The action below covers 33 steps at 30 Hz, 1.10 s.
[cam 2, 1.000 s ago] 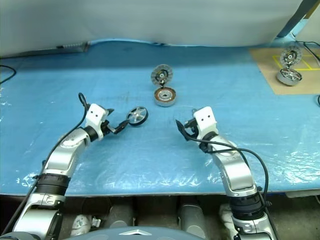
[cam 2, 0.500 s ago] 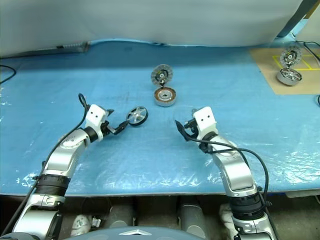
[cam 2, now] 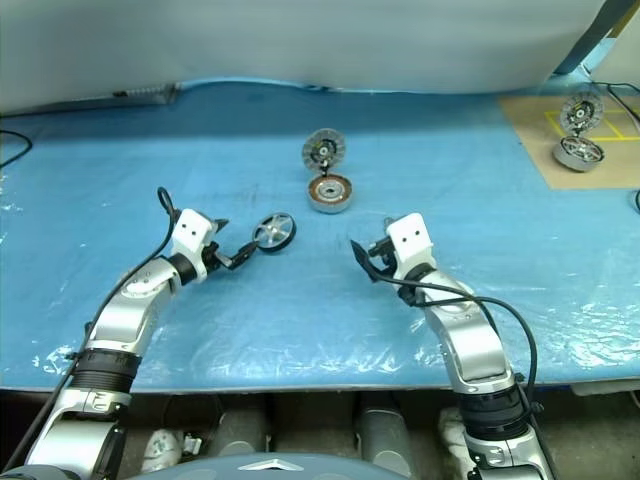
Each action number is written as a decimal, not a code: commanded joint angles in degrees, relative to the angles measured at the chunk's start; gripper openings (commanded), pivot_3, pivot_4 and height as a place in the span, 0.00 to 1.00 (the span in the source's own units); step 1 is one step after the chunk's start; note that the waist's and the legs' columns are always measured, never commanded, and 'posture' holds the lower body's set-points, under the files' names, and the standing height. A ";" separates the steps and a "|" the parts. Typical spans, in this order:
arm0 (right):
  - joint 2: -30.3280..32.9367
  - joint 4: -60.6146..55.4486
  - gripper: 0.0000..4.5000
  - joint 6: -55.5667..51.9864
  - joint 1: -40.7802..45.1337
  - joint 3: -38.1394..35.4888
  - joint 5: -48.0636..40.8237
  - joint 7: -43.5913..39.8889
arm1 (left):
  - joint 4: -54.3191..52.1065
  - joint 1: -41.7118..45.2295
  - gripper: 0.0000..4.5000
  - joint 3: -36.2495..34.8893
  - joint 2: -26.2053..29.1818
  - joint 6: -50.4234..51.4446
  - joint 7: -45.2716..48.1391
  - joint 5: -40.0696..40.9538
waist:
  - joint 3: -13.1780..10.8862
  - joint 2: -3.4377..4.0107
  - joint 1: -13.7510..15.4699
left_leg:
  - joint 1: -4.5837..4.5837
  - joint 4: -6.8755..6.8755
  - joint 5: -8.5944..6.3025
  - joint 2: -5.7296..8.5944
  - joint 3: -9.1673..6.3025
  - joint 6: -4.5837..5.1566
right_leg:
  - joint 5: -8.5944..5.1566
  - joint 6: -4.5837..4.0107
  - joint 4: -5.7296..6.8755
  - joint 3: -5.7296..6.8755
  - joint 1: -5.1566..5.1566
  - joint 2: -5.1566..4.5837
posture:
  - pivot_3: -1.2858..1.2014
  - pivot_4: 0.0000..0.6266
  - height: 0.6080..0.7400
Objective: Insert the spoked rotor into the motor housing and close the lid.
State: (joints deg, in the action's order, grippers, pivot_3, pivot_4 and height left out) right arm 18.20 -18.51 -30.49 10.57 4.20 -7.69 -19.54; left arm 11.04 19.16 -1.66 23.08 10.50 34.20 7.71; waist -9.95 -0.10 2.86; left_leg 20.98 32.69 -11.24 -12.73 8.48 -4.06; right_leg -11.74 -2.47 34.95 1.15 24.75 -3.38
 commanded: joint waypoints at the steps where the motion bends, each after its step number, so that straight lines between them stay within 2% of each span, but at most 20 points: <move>1: -0.20 -2.63 0.99 1.57 0.45 -0.07 0.57 0.44 | -1.05 0.86 1.00 -0.03 0.42 -1.10 0.14 -0.01 | 0.00 0.00 0.00 | 0.00 0.00 0.00 0.00 0.00 0.00 | 0.00 0.00 0.00 0.00 0.00 0.00 | 0.52 0.24 1.00; 33: 0.46 -1.72 0.99 2.79 0.87 -0.65 1.11 0.30 | 1.24 2.17 1.00 0.34 -0.25 -2.70 0.09 0.26 | 0.00 0.00 -0.01 | 0.00 0.00 0.00 0.00 0.00 0.00 | 0.00 0.00 0.00 0.00 0.00 0.00 | 0.52 0.24 1.00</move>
State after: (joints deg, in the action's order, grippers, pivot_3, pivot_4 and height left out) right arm 18.38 -18.51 -28.73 11.34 4.10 -6.73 -19.06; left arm 13.65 21.53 -0.74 22.42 8.69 34.27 7.72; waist -9.94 -0.10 2.85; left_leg 20.98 32.69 -11.24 -12.73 8.48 -4.06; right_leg -11.74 -2.47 34.94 1.15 24.75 -3.38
